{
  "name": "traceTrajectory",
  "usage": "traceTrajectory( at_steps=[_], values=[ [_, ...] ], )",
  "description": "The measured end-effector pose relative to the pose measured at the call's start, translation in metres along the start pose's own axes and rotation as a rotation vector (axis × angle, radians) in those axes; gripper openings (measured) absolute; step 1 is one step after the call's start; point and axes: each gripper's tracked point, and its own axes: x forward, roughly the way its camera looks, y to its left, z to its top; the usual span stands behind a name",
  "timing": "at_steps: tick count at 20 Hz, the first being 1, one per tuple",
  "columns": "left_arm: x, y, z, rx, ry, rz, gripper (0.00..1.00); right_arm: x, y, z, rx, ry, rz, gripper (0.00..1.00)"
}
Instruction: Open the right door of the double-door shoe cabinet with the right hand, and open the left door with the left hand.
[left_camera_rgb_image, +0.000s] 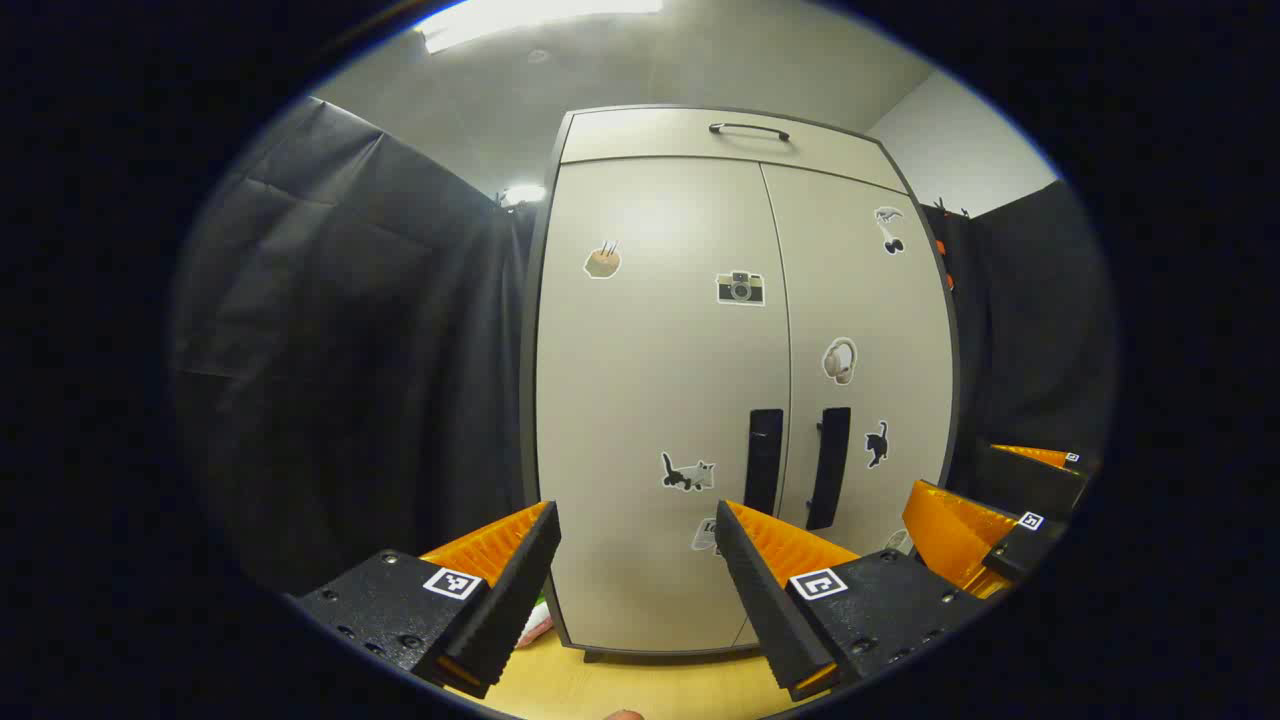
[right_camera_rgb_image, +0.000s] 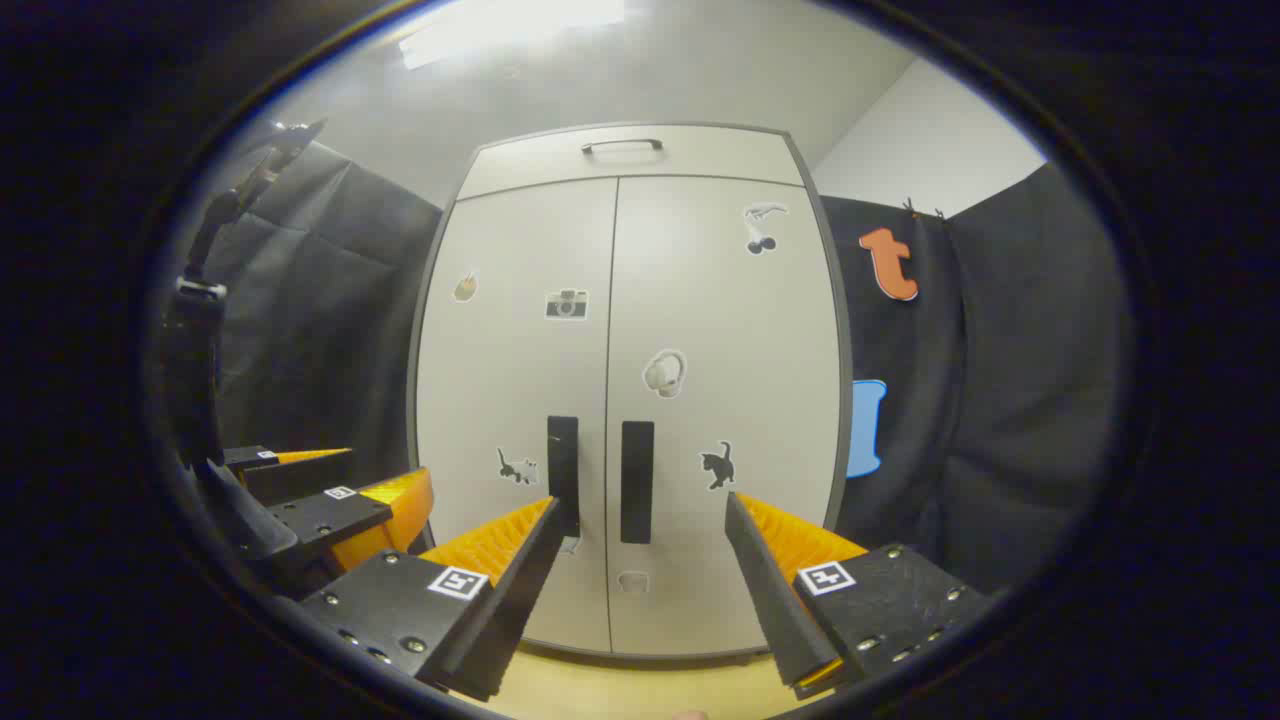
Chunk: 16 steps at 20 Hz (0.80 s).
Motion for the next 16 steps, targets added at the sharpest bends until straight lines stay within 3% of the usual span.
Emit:
traceTrajectory(
  at_steps=[2,6,7,8,13,14,16],
  values=[
    [0.001,-0.004,0.002,-0.022,-0.001,-0.008,0.92,0.000,-0.003,0.006,0.006,-0.013,-0.015,0.95],
    [0.003,-0.013,0.006,-0.024,-0.005,-0.038,0.95,0.003,-0.001,0.016,0.030,-0.045,-0.008,0.97],
    [0.003,-0.013,0.009,-0.014,-0.014,-0.036,0.90,0.003,-0.001,0.018,0.037,-0.053,-0.006,0.95],
    [0.003,-0.013,0.012,-0.010,-0.025,-0.035,0.95,0.004,0.000,0.019,0.044,-0.057,-0.005,0.95],
    [0.001,-0.009,0.017,-0.016,-0.043,-0.025,0.95,0.007,0.000,0.020,0.061,-0.063,-0.001,0.95],
    [0.000,-0.008,0.017,-0.018,-0.044,-0.020,0.90,0.008,0.000,0.021,0.058,-0.063,0.000,0.95],
    [-0.001,-0.003,0.017,-0.025,-0.046,-0.008,0.95,0.009,-0.003,0.021,0.058,-0.065,-0.002,0.95]
  ],
)
